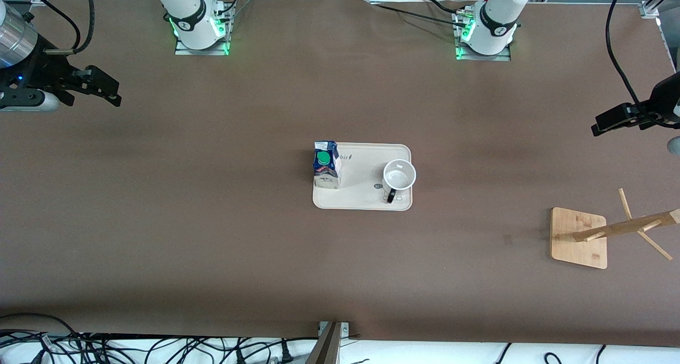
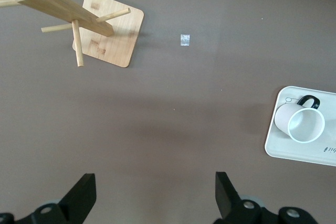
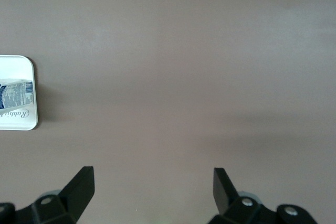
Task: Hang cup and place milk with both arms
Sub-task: 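Move the right gripper over the tray toward the milk carton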
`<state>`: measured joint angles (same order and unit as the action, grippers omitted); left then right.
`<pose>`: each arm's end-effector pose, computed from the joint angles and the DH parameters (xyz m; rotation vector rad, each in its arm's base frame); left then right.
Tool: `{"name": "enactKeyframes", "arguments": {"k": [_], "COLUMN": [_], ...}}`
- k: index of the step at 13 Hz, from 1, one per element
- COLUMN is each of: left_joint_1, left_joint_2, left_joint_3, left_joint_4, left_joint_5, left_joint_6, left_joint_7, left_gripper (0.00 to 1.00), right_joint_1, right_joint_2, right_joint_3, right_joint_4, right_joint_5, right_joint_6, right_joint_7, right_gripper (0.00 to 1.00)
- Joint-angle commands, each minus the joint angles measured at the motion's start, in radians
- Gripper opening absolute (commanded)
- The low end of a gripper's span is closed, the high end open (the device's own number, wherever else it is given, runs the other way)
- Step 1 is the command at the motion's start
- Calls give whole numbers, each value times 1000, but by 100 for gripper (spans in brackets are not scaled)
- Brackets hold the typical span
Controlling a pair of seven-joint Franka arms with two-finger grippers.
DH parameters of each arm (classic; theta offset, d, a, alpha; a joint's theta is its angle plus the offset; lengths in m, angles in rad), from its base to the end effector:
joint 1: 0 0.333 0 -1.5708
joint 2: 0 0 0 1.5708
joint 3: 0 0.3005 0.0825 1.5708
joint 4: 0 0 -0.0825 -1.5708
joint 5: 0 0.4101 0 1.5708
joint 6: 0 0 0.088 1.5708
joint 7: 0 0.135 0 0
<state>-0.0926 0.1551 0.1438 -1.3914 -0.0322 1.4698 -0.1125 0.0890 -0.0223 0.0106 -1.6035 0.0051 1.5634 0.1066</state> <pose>0.6127 0.0205 0.5691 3.1216 0.2515 -0.1181 0.5694 0.0577 0.5769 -3.1384 0.0110 0.0286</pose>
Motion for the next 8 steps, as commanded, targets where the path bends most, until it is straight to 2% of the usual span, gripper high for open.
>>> {"name": "enactKeyframes", "arguments": {"k": [1, 8], "left_joint_1": [-1, -1], "left_joint_2": [-6, -5], "left_joint_3": [0, -3], "left_joint_4": [-6, -3], "left_joint_5": [5, 6], "left_joint_6": [-3, 3], "left_joint_7": [22, 108], "left_gripper": [100, 100], "right_joint_1": [-6, 1], "right_joint_2": [-4, 2], "right_joint_3": [6, 11], "right_joint_4": [5, 30], "right_joint_5": [-7, -2], "right_joint_6": [-16, -3], "right_joint_7": [-1, -2], "right_gripper": [100, 100]}}
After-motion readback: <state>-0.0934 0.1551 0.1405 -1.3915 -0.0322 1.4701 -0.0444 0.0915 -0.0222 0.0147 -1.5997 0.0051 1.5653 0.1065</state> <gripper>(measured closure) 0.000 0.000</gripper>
